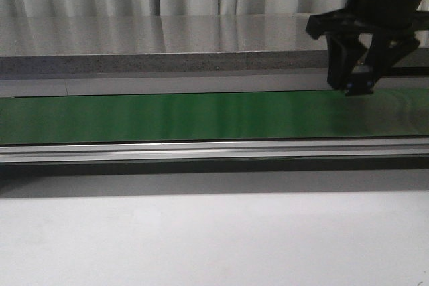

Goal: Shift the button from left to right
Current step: 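Carry the button with the right gripper over the green tray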

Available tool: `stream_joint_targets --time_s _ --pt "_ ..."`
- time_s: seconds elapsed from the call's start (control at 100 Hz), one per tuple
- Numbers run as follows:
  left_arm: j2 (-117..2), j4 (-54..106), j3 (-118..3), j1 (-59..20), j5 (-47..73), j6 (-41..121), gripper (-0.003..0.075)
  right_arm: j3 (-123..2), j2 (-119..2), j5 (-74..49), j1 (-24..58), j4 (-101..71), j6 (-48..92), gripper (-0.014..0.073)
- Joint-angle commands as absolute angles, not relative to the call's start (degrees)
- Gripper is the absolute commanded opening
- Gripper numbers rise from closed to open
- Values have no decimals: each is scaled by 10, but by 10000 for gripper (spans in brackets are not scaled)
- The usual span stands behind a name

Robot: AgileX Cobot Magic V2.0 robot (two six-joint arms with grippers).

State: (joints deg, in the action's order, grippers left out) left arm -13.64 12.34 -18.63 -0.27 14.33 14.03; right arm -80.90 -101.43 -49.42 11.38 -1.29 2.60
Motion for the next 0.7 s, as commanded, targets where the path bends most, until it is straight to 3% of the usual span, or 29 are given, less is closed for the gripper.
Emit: stream_joint_targets --time_s 0.0,0.69 --pt "-143 130 -201 -6 95 140 -20 -848 -971 -497 93 0 65 195" --pt "-143 130 -201 -6 95 140 -20 -902 -976 -514 -250 -130 359 195"
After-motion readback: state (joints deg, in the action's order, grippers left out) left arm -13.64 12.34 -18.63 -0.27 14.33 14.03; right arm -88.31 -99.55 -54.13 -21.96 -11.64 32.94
